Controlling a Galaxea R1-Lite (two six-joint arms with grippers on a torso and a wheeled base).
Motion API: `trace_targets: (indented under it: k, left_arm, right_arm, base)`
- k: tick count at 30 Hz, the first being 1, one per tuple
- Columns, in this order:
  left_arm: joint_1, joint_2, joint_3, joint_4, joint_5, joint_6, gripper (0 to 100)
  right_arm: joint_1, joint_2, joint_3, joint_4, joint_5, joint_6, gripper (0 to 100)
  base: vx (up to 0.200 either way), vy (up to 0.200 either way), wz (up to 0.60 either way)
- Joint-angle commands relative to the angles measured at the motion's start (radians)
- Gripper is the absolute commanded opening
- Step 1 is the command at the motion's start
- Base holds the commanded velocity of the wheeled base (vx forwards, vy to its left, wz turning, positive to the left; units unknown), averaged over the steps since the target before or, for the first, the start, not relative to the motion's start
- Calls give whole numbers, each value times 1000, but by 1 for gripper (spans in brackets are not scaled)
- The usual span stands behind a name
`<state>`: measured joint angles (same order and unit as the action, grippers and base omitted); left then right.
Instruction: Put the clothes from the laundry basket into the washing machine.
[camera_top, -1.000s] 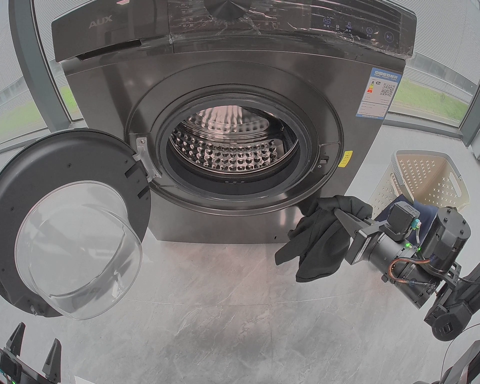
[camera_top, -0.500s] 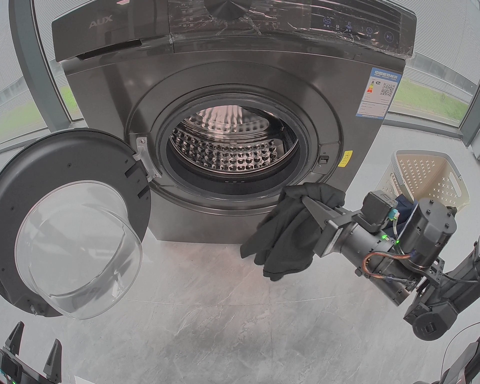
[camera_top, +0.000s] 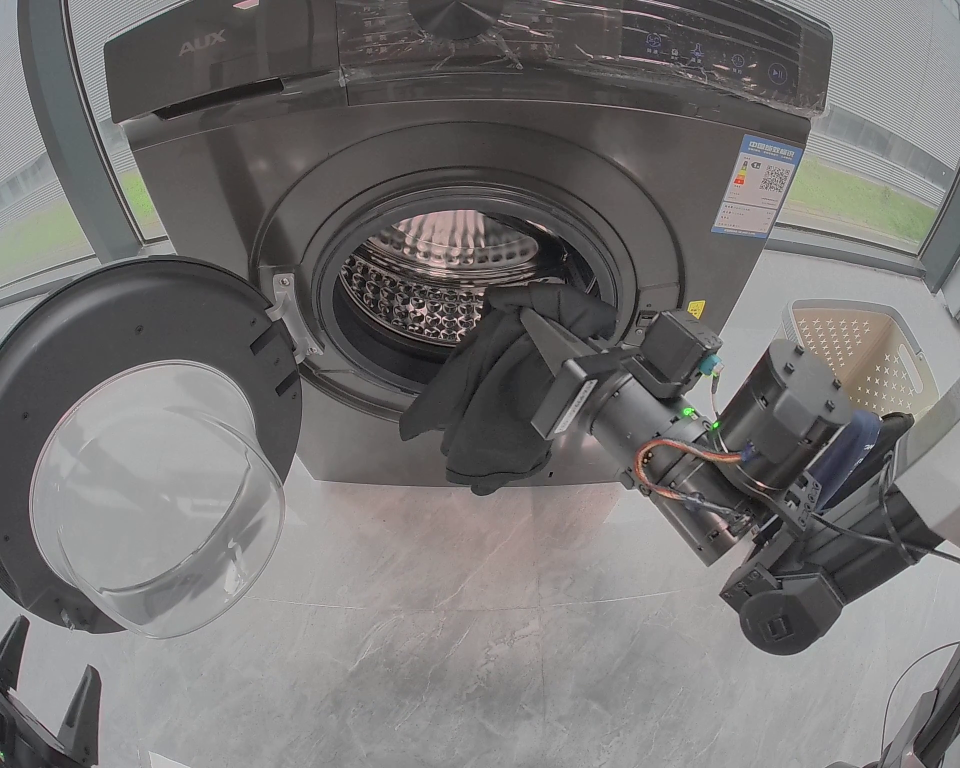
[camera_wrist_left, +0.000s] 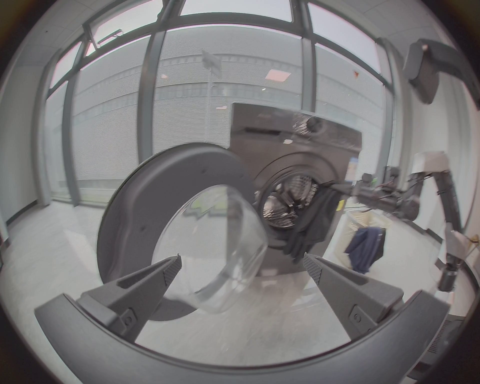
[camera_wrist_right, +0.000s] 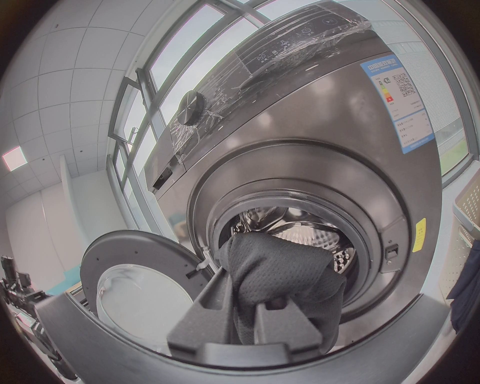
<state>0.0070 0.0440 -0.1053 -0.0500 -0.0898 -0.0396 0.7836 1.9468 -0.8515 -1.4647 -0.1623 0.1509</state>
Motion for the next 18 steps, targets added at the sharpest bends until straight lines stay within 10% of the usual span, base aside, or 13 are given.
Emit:
trace_targets:
  k: [1,2,6,11,18]
  left_arm:
    - [18,203,-119,-27,-249,38,100]
    - [19,307,-119,-34,-335,50,100]
    - [-9,596,-116,-191,-418,95,100]
    - [-194,919,-119,-485,-423,87,100]
    - [-397,1185,-174,-617,-421,78,100]
  right_arm:
    - [3,93,-130,-2,0,-5,0]
    - [3,95,-130,0,4,-7,0]
    - [-6,101,-127,1,10,-7,0]
    - [-18,129,-132,-5,29,-7,0]
    - [-6,121,-129,-16,24,-5,0]
  base:
    - [0,0,0]
    - [0,0,0]
    - [0,0,0]
    - [0,0,0]
    - [0,0,0]
